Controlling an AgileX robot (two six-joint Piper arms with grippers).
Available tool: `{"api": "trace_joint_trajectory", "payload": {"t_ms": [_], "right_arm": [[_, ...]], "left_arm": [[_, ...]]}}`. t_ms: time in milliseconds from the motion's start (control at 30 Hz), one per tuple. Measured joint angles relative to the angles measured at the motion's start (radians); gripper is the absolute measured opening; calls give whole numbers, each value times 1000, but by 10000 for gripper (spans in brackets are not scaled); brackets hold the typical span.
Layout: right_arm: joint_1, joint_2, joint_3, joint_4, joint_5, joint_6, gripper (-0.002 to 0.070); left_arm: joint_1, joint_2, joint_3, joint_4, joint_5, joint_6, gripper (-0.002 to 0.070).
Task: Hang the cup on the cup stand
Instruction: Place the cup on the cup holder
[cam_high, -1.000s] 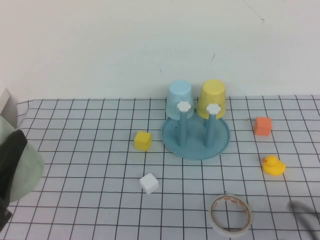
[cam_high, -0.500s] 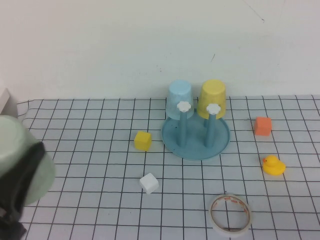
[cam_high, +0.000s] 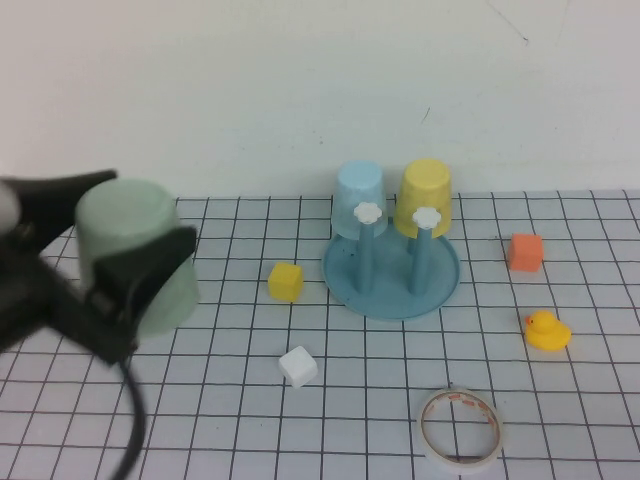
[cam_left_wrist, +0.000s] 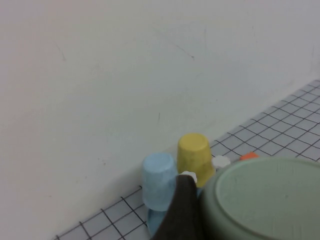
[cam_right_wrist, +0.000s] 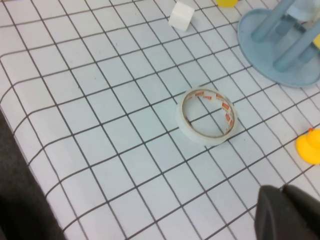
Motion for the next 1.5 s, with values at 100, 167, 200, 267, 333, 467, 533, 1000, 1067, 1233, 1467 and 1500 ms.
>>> {"api": "trace_joint_trajectory", "payload": {"t_ms": [100,167,200,267,333,467,533,1000,1067,1233,1467,1500], "right_arm": [[0,-20,6,3,25,1,-1],[0,-24,6,3,33,1,-1],[0,-24,6,3,39,2,-1],[0,-24,6,3,43,2,-1],[0,-24,6,3,46,2,-1],[0,-24,6,3,47,2,-1],[0,-24,6,3,47,2,-1],[0,-24,6,3,50,2,-1],[0,-24,6,3,50,2,-1],[0,-24,6,3,50,2,-1],[0,-24,6,3,50,2,-1],[0,-24,6,3,50,2,-1]], "left_arm": [[0,131,-91,1,46,-14,564],[0,222,-165,3,88,-53,564],[0,255,-197,5,104,-71,564],[0,330,-276,5,135,-108,564],[-10,396,-348,5,144,-118,564],[-88,504,-452,5,85,-66,564],[-147,547,-484,5,26,-6,564],[-346,913,-709,-1,-186,98,564],[-346,954,-752,-3,-208,98,564],[-346,1028,-846,-7,-248,58,564],[-346,1157,-941,-9,-297,-72,564],[-346,1171,-951,-8,-297,-77,564]]}}
